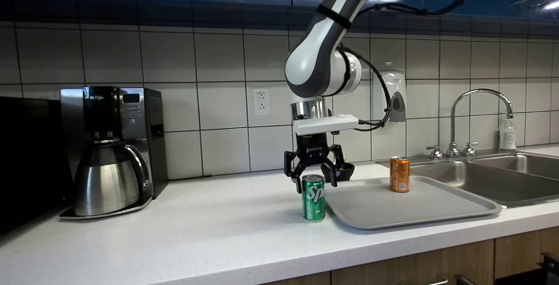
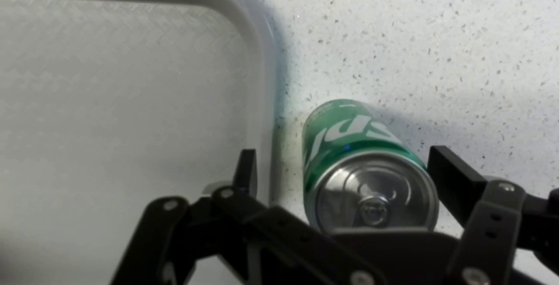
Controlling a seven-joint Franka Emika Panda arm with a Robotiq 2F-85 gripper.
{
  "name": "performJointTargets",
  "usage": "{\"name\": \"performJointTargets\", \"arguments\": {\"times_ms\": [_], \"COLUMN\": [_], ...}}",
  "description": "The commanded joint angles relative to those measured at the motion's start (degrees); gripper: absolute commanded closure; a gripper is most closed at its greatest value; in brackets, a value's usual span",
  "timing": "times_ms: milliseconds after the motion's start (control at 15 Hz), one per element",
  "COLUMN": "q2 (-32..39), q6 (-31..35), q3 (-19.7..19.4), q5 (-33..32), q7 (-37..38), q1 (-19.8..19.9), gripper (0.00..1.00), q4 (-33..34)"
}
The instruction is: Pick up the orange can and place it on the gray tray, pick up the green can and place it on the gray tray
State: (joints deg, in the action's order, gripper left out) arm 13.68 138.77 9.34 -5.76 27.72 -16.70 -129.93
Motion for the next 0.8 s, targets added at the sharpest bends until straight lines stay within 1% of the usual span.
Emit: {"name": "performJointTargets", "arguments": {"times_ms": [0,733], "q2": [-0.2,2.1], "q6": [-1.2,0.2], "q3": [-0.3,-0.2], "q5": [0.5,1.2], "q7": [-0.1,-1.3], "q1": [0.0,0.0], "gripper": [0.00,0.00], "q4": [-0.4,1.0]}}
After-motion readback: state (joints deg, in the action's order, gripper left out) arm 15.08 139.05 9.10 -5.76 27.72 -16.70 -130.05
